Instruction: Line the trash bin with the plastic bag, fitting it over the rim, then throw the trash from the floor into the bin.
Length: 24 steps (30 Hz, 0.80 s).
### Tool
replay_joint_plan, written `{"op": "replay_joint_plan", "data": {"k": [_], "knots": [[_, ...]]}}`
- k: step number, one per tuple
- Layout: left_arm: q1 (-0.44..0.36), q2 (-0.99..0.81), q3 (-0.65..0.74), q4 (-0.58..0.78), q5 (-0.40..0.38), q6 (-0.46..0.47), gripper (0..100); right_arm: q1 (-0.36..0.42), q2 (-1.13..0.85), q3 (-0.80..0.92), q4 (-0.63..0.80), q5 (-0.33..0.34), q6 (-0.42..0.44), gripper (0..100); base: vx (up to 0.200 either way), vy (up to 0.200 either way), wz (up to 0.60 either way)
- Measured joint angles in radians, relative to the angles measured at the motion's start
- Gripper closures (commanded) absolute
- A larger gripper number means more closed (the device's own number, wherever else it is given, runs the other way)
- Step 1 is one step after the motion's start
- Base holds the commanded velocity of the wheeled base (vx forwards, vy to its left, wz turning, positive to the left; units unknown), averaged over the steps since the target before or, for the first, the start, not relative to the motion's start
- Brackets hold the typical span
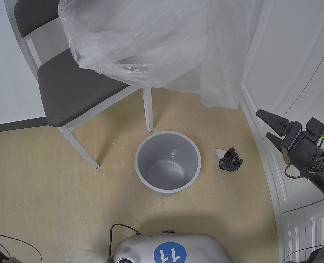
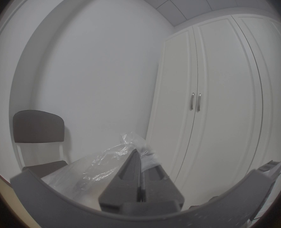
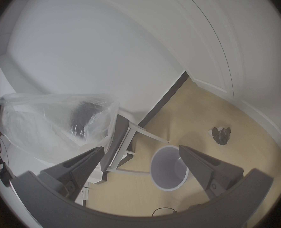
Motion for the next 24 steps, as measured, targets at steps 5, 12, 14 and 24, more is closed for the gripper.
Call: {"op": "replay_joint_plan", "data": {"k": [5,12,14,24], "knots": [[0.122,0.000,0.060,0.038,-0.008,0.001,100,0.004,0.026,0.002,-0.011,-0.003,0.009,0,0.000,0.000,0.00],[0.327,0.008,0.139,0.030,-0.014,-0.003,100,0.006,0.040,0.004,-0.013,-0.003,0.013,0,0.000,0.000,0.00],[0.354,0.008,0.146,0.023,-0.017,-0.006,100,0.004,0.044,0.004,-0.013,-0.003,0.014,0,0.000,0.000,0.00],[0.439,0.004,0.156,0.030,-0.025,-0.007,100,-0.031,0.077,-0.051,-0.012,0.035,0.014,0,0.000,0.000,0.00]]}}
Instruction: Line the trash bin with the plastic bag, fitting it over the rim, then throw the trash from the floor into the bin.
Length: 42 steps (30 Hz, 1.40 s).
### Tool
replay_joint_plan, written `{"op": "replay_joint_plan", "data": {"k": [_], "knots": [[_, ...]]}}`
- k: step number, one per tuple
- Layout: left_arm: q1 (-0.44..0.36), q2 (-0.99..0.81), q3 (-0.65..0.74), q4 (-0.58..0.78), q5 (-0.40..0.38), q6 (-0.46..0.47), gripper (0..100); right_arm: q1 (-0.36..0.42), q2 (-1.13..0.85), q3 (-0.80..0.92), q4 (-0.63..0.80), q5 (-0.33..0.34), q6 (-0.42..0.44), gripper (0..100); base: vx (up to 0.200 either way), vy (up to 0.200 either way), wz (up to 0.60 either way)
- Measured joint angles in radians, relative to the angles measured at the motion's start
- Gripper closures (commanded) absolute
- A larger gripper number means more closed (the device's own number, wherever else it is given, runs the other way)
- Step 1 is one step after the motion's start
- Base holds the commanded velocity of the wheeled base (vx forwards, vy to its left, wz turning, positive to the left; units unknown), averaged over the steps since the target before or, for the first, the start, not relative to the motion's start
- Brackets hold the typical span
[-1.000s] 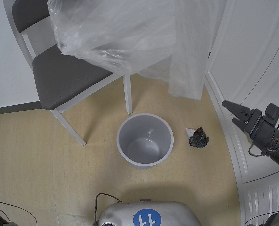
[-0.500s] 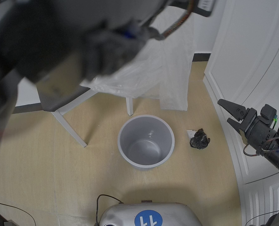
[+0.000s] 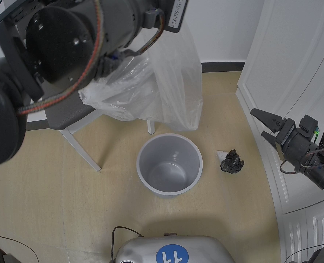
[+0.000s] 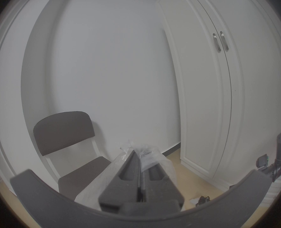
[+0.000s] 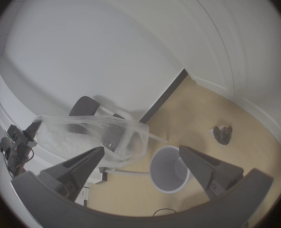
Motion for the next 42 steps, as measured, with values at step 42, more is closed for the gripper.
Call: {"op": "replay_joint_plan", "data": {"k": [42], "knots": [[0.043,0.006,-0.216,0.363,-0.619,-0.242,100,-0.157,0.663,-0.117,-0.590,0.424,0.294,0,0.000,0.000,0.00]]}}
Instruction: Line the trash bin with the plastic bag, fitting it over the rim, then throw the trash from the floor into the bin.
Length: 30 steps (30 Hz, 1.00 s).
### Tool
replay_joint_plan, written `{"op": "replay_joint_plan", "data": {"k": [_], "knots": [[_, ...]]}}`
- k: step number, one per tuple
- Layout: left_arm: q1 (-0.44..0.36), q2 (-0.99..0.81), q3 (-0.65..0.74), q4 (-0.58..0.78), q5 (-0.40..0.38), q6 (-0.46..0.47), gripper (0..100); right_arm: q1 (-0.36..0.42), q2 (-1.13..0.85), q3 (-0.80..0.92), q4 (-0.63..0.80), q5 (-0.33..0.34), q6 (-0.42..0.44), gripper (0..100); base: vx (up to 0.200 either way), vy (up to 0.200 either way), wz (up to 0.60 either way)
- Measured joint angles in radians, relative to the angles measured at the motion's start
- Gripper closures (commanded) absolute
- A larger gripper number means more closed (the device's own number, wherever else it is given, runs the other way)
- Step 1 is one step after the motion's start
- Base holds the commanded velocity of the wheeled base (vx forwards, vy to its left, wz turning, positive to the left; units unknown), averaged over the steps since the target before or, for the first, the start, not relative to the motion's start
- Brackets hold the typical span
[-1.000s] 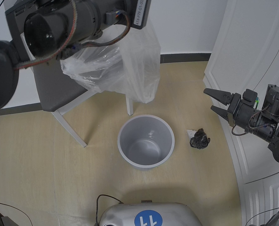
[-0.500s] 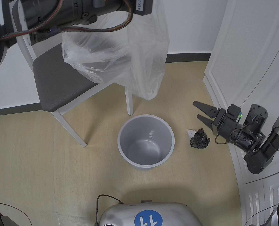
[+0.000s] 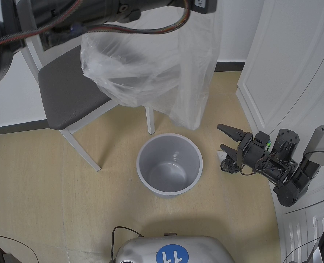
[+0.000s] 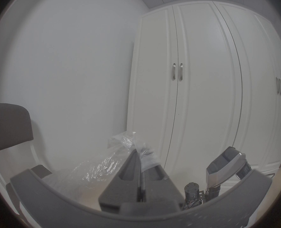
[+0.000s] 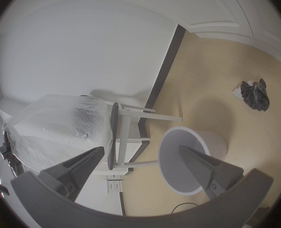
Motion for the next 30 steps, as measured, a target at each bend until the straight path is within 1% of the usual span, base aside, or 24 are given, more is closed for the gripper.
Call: {"op": "replay_joint_plan", "data": {"k": [5,11,20,23,25,30], "knots": [[-0.037,0.010,0.003,-0.020,0.016,-0.003,100,0.011,0.000,-0.012,0.000,-0.012,0.008,0,0.000,0.000,0.00],[-0.048,0.025,0.005,-0.023,0.031,-0.002,100,0.016,-0.014,-0.019,0.000,-0.018,0.040,0,0.000,0.000,0.00],[-0.003,0.037,0.025,-0.033,0.034,0.007,100,-0.006,-0.034,-0.017,0.000,-0.014,0.040,0,0.000,0.000,0.00],[-0.001,0.037,0.028,-0.042,0.033,0.007,100,-0.010,-0.036,-0.018,0.000,-0.013,0.040,0,0.000,0.000,0.00],[-0.009,0.039,0.027,-0.051,0.033,0.007,100,-0.005,-0.036,-0.017,0.000,-0.014,0.040,0,0.000,0.000,0.00],[-0.045,0.044,0.019,-0.057,0.034,0.002,100,0.035,-0.024,-0.009,0.000,-0.019,0.040,0,0.000,0.000,0.00]]}}
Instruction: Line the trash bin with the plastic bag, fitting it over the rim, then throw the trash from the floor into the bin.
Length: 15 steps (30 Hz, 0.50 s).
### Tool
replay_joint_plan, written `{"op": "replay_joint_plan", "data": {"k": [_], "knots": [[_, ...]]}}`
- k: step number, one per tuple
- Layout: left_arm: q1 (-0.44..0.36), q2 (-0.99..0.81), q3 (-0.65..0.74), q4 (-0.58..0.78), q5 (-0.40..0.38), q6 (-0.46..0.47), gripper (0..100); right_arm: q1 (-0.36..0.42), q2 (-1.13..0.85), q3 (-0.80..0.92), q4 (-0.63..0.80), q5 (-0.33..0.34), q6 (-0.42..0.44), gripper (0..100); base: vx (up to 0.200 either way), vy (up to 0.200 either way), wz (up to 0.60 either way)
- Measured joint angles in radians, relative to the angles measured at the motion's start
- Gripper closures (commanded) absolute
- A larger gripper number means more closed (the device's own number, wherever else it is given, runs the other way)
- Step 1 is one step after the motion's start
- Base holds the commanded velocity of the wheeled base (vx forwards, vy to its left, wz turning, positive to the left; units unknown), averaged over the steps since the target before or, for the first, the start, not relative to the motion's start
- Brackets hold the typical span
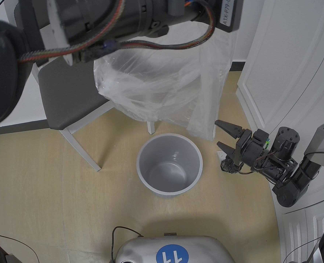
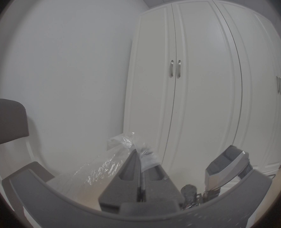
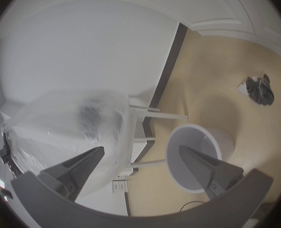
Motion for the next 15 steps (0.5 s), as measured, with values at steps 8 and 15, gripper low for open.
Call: {"op": "replay_joint_plan", "data": {"k": [8,15], "knots": [[-0.071,0.010,-0.006,0.000,0.020,-0.002,100,0.050,0.025,-0.007,0.000,-0.047,0.001,0,0.000,0.000,0.00],[-0.059,0.016,0.001,0.000,0.024,-0.001,100,0.030,0.025,-0.026,0.000,-0.057,0.002,0,0.000,0.000,0.00]]}}
